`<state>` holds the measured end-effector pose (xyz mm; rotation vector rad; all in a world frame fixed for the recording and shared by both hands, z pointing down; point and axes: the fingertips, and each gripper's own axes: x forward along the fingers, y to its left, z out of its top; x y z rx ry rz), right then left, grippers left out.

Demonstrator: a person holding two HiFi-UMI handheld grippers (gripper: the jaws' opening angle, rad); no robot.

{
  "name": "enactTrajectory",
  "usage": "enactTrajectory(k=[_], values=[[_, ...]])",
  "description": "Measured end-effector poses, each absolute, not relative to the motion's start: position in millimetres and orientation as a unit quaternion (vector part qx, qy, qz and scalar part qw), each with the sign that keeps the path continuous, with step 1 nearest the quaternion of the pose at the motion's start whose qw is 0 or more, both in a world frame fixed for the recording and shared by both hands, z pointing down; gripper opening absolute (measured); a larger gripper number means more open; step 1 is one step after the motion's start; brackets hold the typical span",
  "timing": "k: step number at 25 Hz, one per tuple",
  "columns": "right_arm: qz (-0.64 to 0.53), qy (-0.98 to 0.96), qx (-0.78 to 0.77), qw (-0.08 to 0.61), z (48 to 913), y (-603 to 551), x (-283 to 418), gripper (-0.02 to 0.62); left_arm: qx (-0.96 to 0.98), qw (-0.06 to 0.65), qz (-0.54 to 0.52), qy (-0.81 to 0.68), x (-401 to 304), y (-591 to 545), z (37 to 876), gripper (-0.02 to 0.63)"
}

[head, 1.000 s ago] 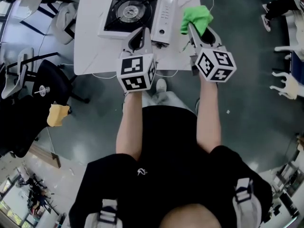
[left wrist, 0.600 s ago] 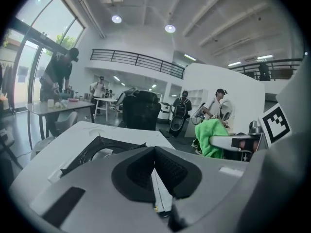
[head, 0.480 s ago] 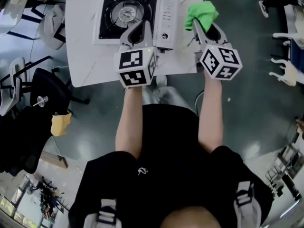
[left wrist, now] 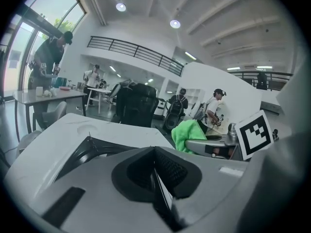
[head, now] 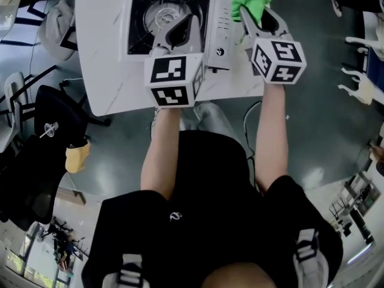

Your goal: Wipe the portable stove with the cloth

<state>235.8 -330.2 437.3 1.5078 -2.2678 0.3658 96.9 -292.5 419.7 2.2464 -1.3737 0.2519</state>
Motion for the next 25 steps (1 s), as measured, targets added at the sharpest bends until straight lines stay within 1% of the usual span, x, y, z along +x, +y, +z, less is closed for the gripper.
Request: enactTrajectory(k=[8,12,17,20,23,25], values=[[0.133,-0.808,0.509,0.266,462.7,-377.1,231.0,0.118,0.827,0.244,0.125,-0.491,84.1,-309.3,423.5,-0.006],[0.153,-0.809,0.489,0.288,480.5,-392.1,221.9,0.117,0.832,0.235,0.139,-0.483,76.9,-318.0,423.6,-0.006],[0.166,-0.808,0.481,0.296,495.3,-404.6,208.4,0.117,0.83,0.234,0.152,-0.483,67.0,-329.7,426.9,-0.006],[0.168,-0.804,0.476,0.315,513.1,-399.5,211.5,0.114,0.831,0.238,0.155,-0.478,66.0,-329.5,429.3,-0.006],[0.177,-0.808,0.482,0.29,510.3,-401.6,213.4,0.11,0.827,0.245,0.154,-0.482,63.6,-328.2,434.9,-0.006],[0.181,-0.81,0.479,0.285,511.6,-398.0,213.6,0.109,0.823,0.25,0.158,-0.485,64.8,-323.0,441.3,-0.006]])
